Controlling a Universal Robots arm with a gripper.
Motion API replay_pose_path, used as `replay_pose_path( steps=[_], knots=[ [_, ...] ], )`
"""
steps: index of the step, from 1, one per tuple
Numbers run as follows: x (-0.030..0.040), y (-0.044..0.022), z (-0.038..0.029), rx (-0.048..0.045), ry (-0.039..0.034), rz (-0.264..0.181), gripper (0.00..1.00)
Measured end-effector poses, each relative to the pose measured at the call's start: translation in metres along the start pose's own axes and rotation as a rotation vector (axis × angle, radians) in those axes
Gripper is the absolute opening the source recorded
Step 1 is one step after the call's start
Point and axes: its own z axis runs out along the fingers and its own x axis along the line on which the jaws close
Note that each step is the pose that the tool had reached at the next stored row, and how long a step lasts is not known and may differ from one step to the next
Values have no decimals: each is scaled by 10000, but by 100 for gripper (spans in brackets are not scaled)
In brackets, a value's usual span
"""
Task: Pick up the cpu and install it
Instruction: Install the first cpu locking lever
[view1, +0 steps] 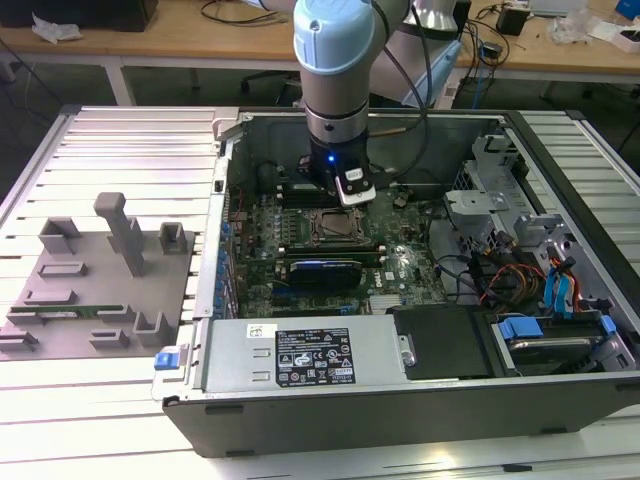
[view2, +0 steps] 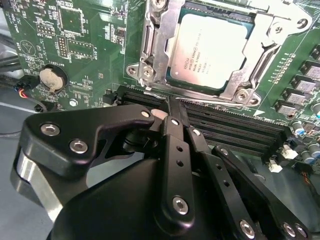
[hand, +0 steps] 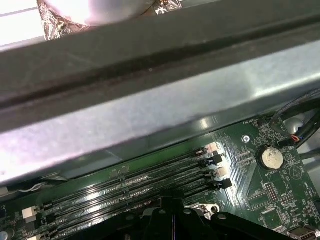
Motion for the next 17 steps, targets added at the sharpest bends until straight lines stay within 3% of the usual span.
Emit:
replay_pose_path(
  steps=[7, 12, 17],
  knots=[
    [15, -6, 1, 89, -39, -3, 11],
    [16, -9, 11, 283, -105, -28, 11],
    [15, -5, -3, 294, -114, -28, 11]
  ],
)
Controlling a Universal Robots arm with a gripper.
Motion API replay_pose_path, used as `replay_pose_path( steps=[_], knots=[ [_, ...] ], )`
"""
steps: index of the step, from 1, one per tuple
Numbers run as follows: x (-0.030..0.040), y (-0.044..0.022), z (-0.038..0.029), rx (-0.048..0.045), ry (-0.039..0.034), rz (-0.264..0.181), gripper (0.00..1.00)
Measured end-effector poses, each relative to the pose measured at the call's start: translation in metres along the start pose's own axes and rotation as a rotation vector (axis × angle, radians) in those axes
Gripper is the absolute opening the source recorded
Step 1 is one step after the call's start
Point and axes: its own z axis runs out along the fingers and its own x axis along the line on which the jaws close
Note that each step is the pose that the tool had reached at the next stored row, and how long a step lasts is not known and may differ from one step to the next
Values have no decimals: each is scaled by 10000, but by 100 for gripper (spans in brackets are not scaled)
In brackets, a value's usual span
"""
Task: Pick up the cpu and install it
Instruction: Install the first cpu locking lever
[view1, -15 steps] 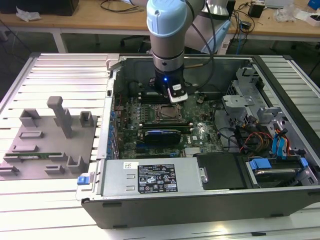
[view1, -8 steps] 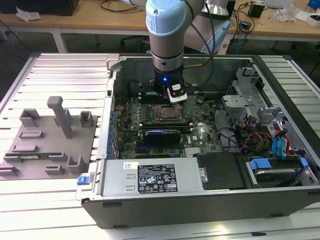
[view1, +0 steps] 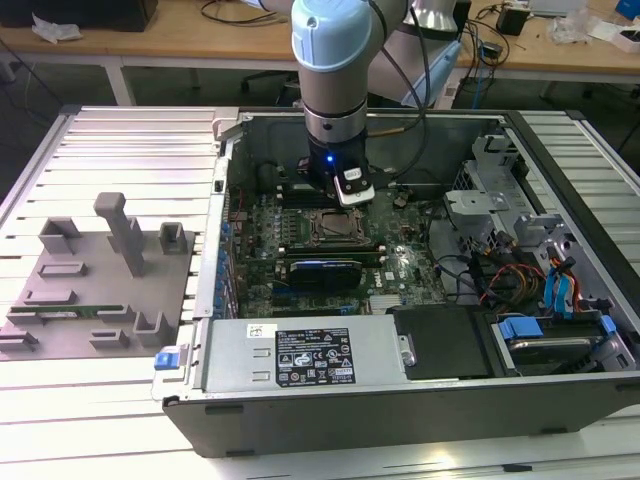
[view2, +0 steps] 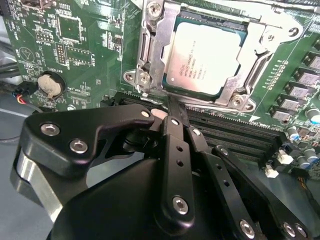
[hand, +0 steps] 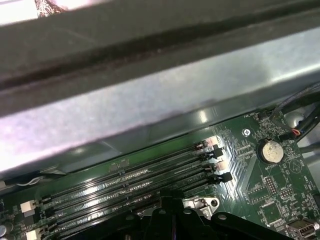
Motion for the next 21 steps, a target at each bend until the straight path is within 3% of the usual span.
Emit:
replay_pose_path(
  steps=[6, 17, 21],
  knots=[
    [-5, 15, -67, -1, 3, 0, 11],
    [66, 43, -65, -2, -8, 3, 11],
    [69, 39, -43, 27, -70, -9, 11]
  ],
)
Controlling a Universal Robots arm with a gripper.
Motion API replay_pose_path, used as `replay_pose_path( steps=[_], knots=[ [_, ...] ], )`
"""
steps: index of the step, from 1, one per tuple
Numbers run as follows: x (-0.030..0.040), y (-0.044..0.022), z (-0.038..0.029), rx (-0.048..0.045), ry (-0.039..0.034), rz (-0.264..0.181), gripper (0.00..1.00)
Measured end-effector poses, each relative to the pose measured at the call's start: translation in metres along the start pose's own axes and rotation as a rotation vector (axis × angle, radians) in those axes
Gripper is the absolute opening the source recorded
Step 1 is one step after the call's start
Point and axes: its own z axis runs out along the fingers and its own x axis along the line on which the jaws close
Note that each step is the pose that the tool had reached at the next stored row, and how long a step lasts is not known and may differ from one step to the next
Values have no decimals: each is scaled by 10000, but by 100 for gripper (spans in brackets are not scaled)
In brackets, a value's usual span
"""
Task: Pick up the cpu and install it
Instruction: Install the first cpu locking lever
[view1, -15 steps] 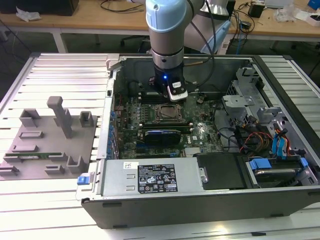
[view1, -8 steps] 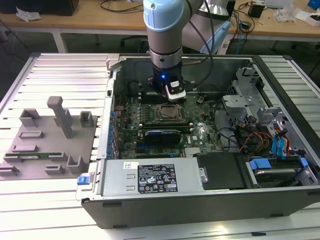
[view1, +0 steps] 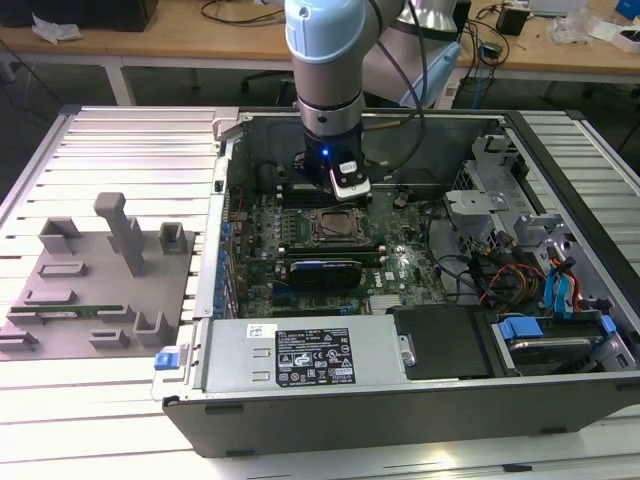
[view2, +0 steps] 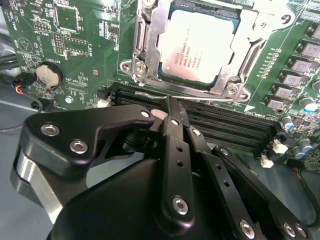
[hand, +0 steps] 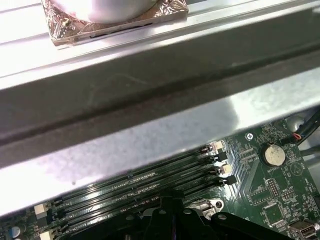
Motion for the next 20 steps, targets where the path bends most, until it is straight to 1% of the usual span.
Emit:
replay_pose_path(
  steps=[4, 8, 12, 16, 18, 20],
  knots=[
    [2, -6, 26, 19, -62, -15, 11],
    [4, -10, 46, 17, -100, -21, 11],
    [6, -13, 65, 42, -149, -34, 11],
    [5, -13, 62, 47, -157, -36, 11],
    [4, -10, 47, 50, -158, -35, 11],
    [2, -4, 19, 47, -156, -35, 11]
  ],
)
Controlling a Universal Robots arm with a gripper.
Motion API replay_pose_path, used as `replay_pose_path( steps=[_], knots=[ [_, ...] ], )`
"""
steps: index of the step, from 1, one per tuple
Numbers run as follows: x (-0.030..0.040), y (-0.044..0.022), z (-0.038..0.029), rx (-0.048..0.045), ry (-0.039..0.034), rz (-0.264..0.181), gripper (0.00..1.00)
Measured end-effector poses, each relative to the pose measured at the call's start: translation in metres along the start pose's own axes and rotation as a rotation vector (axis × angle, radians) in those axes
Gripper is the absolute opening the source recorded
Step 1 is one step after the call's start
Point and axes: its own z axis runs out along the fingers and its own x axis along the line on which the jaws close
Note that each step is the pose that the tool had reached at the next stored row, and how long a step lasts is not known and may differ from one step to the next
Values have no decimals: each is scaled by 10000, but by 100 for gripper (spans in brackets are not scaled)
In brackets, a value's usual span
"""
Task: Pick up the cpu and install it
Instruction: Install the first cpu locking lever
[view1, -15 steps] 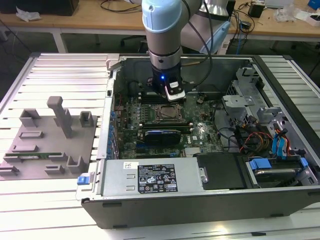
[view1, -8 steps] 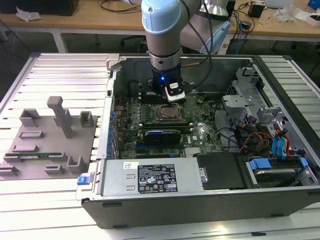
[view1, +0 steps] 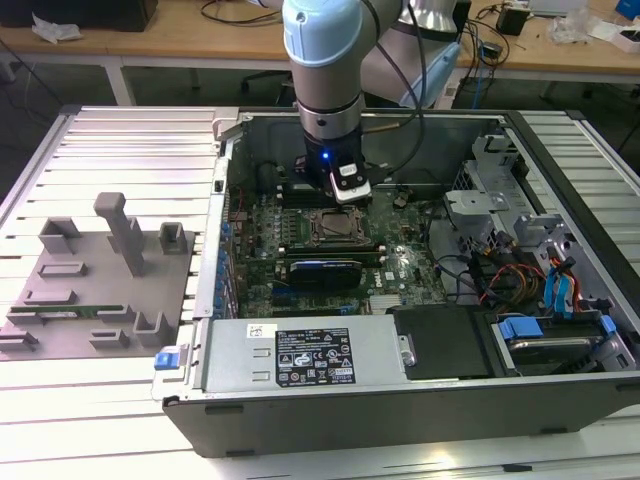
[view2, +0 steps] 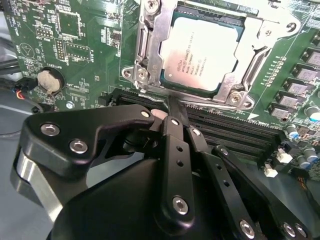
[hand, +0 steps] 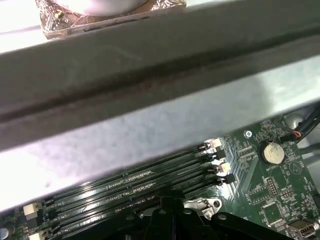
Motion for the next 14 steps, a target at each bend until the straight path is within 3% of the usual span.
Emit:
replay_pose_path(
  steps=[4, 8, 11, 13, 14],
  knots=[
    [3, 5, -32, -14, -37, -3, 11],
    [51, -11, -40, -130, -363, -62, 11],
    [111, -31, -48, -215, -541, -92, 11],
    [131, -39, -48, -257, -604, -100, 11],
    [149, -45, -46, -305, -674, -110, 11]
  ],
)
